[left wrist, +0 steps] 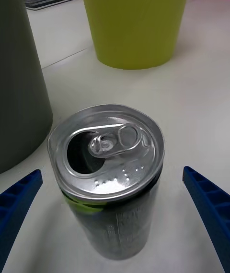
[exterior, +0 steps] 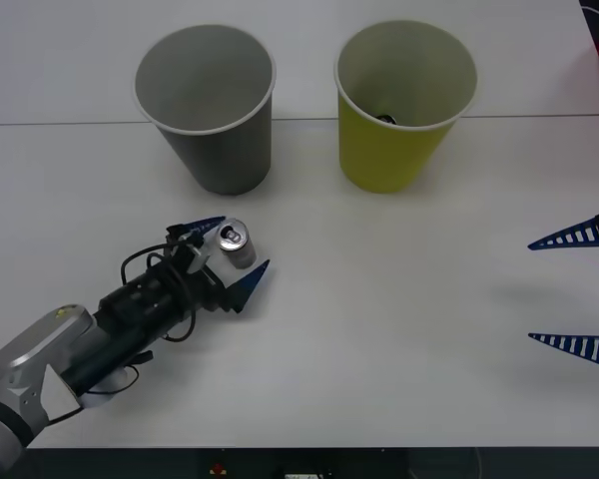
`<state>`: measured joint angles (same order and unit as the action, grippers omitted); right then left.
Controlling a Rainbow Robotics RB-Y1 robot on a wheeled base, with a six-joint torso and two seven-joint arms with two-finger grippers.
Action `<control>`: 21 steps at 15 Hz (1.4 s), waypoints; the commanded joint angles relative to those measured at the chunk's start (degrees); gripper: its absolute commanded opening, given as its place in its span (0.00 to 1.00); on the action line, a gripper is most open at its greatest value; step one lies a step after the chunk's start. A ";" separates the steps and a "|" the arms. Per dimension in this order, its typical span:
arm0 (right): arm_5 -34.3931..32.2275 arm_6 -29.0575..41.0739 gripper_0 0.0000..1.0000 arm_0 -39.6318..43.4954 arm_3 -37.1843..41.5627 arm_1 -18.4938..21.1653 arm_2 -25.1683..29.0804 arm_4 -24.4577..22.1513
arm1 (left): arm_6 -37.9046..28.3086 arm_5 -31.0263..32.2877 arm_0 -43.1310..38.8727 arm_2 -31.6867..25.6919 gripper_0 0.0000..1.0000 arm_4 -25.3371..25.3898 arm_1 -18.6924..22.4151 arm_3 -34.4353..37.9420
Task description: Put the can into the green bin and the plastic bottle into the gray bin
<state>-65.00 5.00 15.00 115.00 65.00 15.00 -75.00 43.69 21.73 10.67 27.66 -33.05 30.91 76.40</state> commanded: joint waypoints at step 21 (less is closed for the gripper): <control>0.00 0.00 1.00 0.00 0.00 0.00 0.00 0.00 | -18.99 7.36 -2.50 -0.85 0.00 -11.60 7.50 8.94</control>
<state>-65.00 5.00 15.00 115.00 65.00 15.00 -75.00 27.83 29.01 8.99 27.12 -42.72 37.20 82.83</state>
